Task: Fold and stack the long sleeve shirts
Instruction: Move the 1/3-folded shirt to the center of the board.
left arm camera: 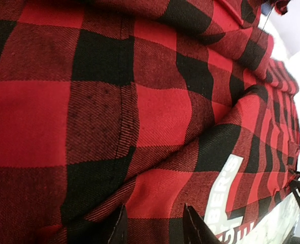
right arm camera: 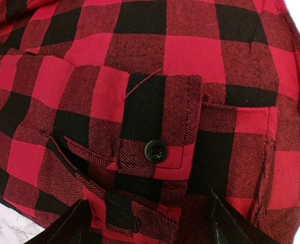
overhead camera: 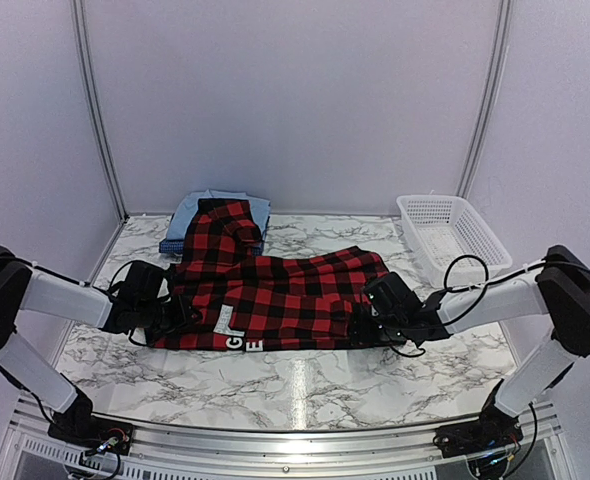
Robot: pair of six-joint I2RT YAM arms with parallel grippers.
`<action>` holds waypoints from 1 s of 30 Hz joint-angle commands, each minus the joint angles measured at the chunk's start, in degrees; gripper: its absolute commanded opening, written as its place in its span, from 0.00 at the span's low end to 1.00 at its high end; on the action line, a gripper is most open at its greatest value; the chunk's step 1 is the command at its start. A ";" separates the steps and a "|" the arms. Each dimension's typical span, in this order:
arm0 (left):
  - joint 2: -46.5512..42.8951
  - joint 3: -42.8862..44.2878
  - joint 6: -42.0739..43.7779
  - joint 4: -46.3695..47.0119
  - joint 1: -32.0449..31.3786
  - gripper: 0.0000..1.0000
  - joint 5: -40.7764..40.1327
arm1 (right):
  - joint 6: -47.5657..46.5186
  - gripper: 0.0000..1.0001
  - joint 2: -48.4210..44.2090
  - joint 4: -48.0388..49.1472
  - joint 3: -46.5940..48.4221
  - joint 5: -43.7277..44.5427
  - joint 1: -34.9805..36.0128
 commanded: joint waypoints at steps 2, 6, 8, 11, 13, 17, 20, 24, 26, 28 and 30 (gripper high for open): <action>-3.76 -10.13 -5.87 -3.22 -0.28 0.38 -3.82 | 5.50 0.77 -0.92 -3.66 -2.72 0.42 1.87; -10.64 -14.89 -7.97 -6.35 -0.56 0.39 -5.40 | 8.61 0.77 -3.84 -7.46 -5.93 -0.05 3.11; -14.31 -16.59 -8.42 -8.45 -0.57 0.39 -5.67 | 11.15 0.77 -6.05 -8.46 -7.69 -0.51 4.44; -18.96 -17.80 -8.53 -12.36 -0.66 0.39 -6.07 | 15.13 0.77 -8.72 -8.70 -10.13 -1.92 7.15; -21.04 -18.24 -8.62 -13.39 -0.66 0.39 -5.39 | 17.45 0.77 -10.01 -8.63 -11.39 -2.47 9.19; -22.54 -18.24 -9.01 -16.60 -0.87 0.39 -4.58 | 21.56 0.77 -11.87 -8.99 -12.40 -2.28 13.31; -23.37 -18.98 -10.33 -17.28 -1.50 0.39 -4.13 | 23.16 0.77 -13.55 -10.39 -13.14 -2.01 14.50; -25.17 -20.70 -11.85 -17.95 -2.85 0.39 -4.76 | 24.35 0.78 -17.17 -12.10 -15.74 -1.71 14.55; -26.07 -21.11 -12.32 -18.87 -3.13 0.39 -5.54 | 24.16 0.79 -18.34 -12.47 -16.71 -1.36 14.49; -26.83 -21.79 -13.62 -19.42 -3.81 0.39 -6.25 | 23.62 0.79 -18.26 -13.36 -16.50 -1.18 14.46; -27.63 -22.50 -15.75 -19.92 -5.52 0.39 -6.82 | 22.77 0.80 -17.90 -14.29 -15.72 -1.61 14.44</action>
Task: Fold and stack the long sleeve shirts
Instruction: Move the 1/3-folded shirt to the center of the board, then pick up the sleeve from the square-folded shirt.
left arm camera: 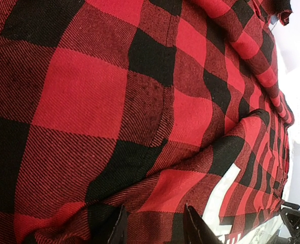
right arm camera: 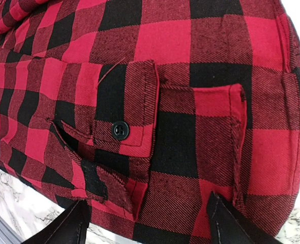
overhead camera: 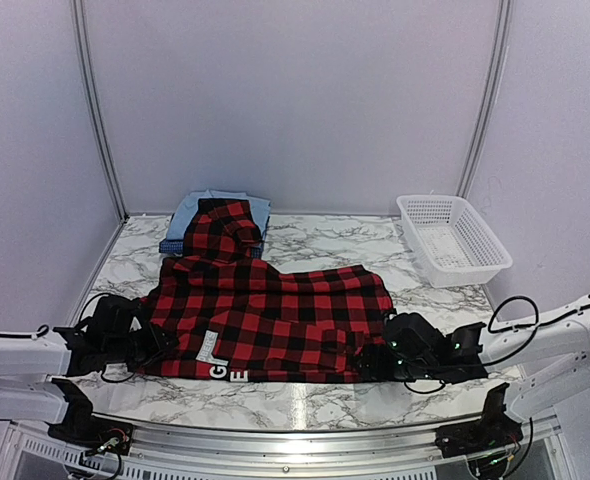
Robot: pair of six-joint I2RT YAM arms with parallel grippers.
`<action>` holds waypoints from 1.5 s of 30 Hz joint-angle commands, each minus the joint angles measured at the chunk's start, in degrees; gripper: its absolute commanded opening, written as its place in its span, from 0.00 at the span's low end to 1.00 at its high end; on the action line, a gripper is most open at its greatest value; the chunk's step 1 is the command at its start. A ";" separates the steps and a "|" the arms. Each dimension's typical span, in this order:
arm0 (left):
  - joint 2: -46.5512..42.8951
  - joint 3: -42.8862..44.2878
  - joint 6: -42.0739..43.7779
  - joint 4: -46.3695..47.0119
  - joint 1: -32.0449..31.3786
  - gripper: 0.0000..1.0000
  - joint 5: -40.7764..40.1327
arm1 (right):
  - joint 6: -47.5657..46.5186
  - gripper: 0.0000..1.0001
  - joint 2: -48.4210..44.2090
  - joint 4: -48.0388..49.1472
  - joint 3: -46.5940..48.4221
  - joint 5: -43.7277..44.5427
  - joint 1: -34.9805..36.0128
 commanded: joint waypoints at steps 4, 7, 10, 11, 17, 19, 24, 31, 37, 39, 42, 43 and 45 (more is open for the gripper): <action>-3.18 -4.52 -8.43 -17.51 -5.62 0.39 -6.36 | -1.19 0.82 0.88 -11.23 -0.06 -1.83 -0.15; -7.84 -5.18 -10.58 -21.27 -6.68 0.39 -7.98 | -3.34 0.83 -0.22 -12.05 0.77 -1.97 -1.76; -11.61 -2.79 -9.24 -24.84 -6.70 0.40 -9.64 | -4.85 0.84 -2.16 -12.88 2.46 -1.97 -2.05; -12.16 -1.16 -8.28 -25.46 -6.69 0.41 -9.78 | -5.54 0.85 -2.81 -13.44 3.48 -1.71 -2.06; -6.30 13.19 -1.28 -27.50 -6.62 0.46 -10.64 | -10.99 0.89 -4.24 -17.20 10.71 1.03 -3.86; -2.00 19.24 1.67 -26.82 -6.40 0.49 -11.05 | -13.85 0.89 -3.41 -16.53 12.91 0.61 -6.06; 14.08 33.74 7.32 -20.90 -3.23 0.52 -6.21 | -19.72 0.90 -0.75 -15.77 19.25 0.90 -10.69; 35.16 53.36 8.08 -13.22 -0.53 0.53 -2.58 | -24.38 0.89 2.85 -13.01 23.68 -1.88 -15.38; 48.99 64.97 3.04 -7.57 2.00 0.52 -1.22 | -26.77 0.89 5.19 -10.77 25.08 -5.54 -18.44; 53.02 68.79 2.10 -7.45 2.49 0.52 -1.24 | -27.49 0.89 5.74 -10.31 25.47 -6.39 -19.01; 57.70 72.78 0.59 -7.26 3.22 0.52 -2.11 | -28.45 0.89 6.12 -9.84 26.25 -6.80 -19.24; 59.12 73.83 0.11 -7.36 3.56 0.52 -2.15 | -28.71 0.89 6.22 -9.83 26.46 -6.82 -19.23; 61.53 75.23 -0.49 -6.91 4.15 0.52 -1.48 | -29.17 0.89 6.38 -9.70 26.73 -7.07 -19.36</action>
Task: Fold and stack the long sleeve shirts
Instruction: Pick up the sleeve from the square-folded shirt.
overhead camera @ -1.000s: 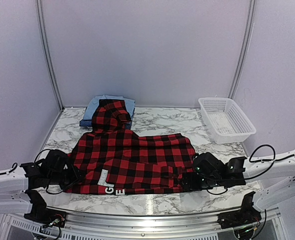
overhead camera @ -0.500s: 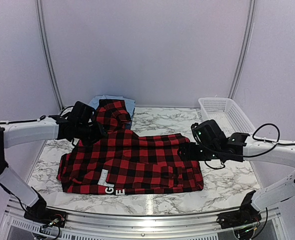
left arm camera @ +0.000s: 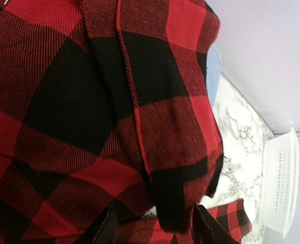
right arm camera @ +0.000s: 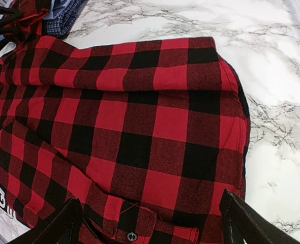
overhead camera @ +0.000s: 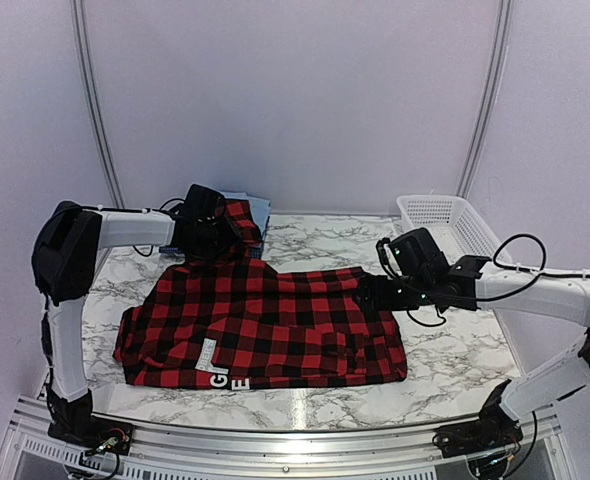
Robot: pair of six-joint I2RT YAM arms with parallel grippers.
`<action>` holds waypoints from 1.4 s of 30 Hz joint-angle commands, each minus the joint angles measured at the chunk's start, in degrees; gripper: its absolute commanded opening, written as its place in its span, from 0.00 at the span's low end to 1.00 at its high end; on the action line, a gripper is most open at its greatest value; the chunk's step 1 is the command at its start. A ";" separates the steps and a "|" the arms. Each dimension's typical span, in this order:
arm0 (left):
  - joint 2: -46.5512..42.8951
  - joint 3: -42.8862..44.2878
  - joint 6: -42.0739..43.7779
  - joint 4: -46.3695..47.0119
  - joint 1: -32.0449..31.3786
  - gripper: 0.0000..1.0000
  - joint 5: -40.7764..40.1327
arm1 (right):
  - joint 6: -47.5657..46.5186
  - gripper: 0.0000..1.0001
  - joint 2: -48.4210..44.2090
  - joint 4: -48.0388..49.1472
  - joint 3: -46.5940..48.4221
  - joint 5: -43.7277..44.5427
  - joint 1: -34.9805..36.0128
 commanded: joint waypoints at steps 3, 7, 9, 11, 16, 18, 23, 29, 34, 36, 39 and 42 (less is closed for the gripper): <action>6.45 5.43 -2.54 3.63 1.67 0.50 2.43 | -2.88 0.89 0.71 2.15 3.19 -1.99 -0.92; 7.36 5.89 -3.74 5.50 1.82 0.40 3.98 | -3.12 0.89 1.06 2.16 3.09 -2.22 -0.94; 6.84 5.23 -4.28 6.45 1.78 0.35 4.56 | -2.97 0.89 1.16 2.30 2.94 -2.29 -0.96; 5.73 4.34 -4.60 7.31 1.74 0.32 5.21 | -2.80 0.89 1.24 2.47 2.85 -2.46 -0.94; 3.34 2.57 -4.44 7.03 1.65 0.29 5.50 | -2.66 0.89 1.66 2.76 2.76 -2.42 -0.98; 2.97 1.82 -4.81 7.01 1.64 0.27 5.95 | -2.81 0.89 2.05 2.76 2.97 -2.58 -0.93; 2.37 0.31 -5.38 7.70 1.65 0.27 6.71 | -2.86 0.89 2.56 2.83 3.20 -2.60 -0.95; 2.22 0.92 -5.50 8.10 1.65 0.27 7.68 | -2.70 0.89 3.09 3.11 3.01 -2.71 -0.99; 1.98 0.85 -5.58 8.35 1.65 0.09 8.19 | -2.43 0.89 3.19 3.37 2.79 -2.84 -0.96; 1.59 0.45 -5.73 8.69 1.65 0.00 8.51 | -2.27 0.89 3.32 3.67 2.86 -3.08 -0.96; 0.34 -0.45 -5.71 9.30 1.29 0.00 9.59 | -1.80 0.89 3.81 4.37 3.61 -3.86 -0.96; -1.73 -2.11 -5.80 10.13 0.36 0.00 10.58 | -0.83 0.89 4.66 6.23 5.04 -5.17 -0.95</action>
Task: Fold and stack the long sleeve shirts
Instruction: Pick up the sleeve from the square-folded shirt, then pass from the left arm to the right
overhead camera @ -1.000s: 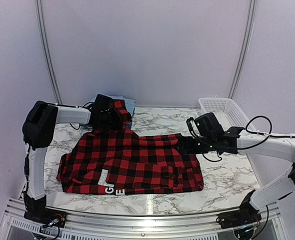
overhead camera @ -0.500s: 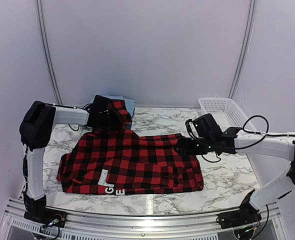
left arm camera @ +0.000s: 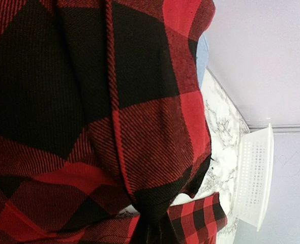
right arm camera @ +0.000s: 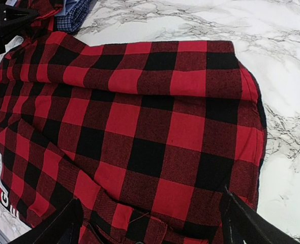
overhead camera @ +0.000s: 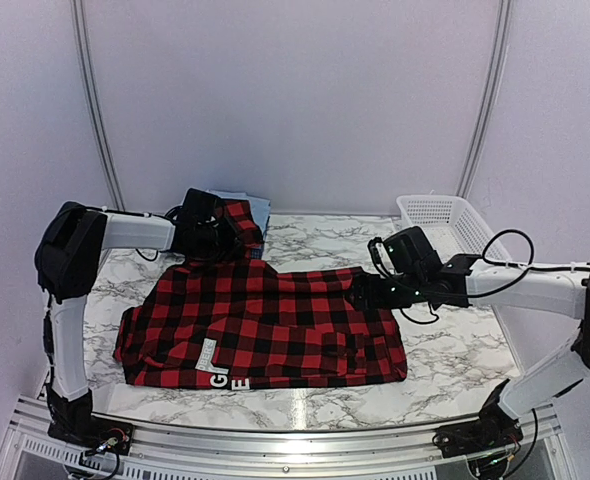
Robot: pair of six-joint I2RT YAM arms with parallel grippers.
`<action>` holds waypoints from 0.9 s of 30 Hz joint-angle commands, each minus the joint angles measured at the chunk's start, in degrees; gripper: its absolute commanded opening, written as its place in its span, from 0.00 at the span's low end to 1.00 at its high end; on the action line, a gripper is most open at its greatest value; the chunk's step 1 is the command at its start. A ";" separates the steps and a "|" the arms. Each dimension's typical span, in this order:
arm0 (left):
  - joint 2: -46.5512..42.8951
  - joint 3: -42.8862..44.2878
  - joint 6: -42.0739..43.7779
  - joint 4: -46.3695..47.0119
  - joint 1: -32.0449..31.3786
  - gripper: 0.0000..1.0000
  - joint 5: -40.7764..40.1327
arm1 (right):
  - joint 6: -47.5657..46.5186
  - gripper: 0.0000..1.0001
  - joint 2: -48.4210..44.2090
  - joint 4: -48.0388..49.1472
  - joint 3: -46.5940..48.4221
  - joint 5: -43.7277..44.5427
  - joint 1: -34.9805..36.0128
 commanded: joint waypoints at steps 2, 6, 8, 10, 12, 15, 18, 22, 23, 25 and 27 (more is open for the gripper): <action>-7.04 -4.53 -1.14 4.62 -1.75 0.00 3.14 | 2.01 0.89 2.43 5.34 4.99 -3.13 -0.40; -10.22 -8.50 -2.82 6.09 -4.65 0.00 4.18 | 3.85 0.88 5.90 11.51 7.23 -8.03 -0.40; -11.39 -10.14 -3.58 6.23 -6.31 0.00 4.74 | 5.27 0.88 7.93 15.46 8.04 -10.58 -0.34; -12.77 -12.15 -4.41 6.75 -7.91 0.00 4.81 | 6.78 0.86 10.37 19.78 9.00 -13.77 -0.37; -14.26 -14.70 -5.57 8.06 -9.29 0.00 4.71 | 8.73 0.85 13.04 23.26 9.97 -16.71 -0.32; -16.04 -19.08 -8.31 11.90 -10.81 0.00 4.93 | 12.37 0.83 16.16 28.99 10.16 -20.95 -0.39; -16.72 -22.15 -9.35 14.30 -12.24 0.00 4.73 | 16.72 0.82 18.08 34.24 9.25 -23.69 -0.39; -16.13 -24.47 -10.17 18.00 -13.68 0.00 5.31 | 20.85 0.79 20.63 37.31 8.57 -25.85 -0.15; -16.01 -24.89 -10.47 19.13 -13.94 0.00 5.48 | 21.60 0.78 20.89 37.91 8.25 -25.99 -0.01; -15.79 -25.66 -11.04 21.19 -14.31 0.00 5.85 | 23.01 0.77 21.45 38.63 7.53 -26.04 0.13; -15.72 -26.34 -11.39 23.08 -14.63 0.00 5.95 | 24.22 0.76 22.18 38.47 7.25 -26.38 0.24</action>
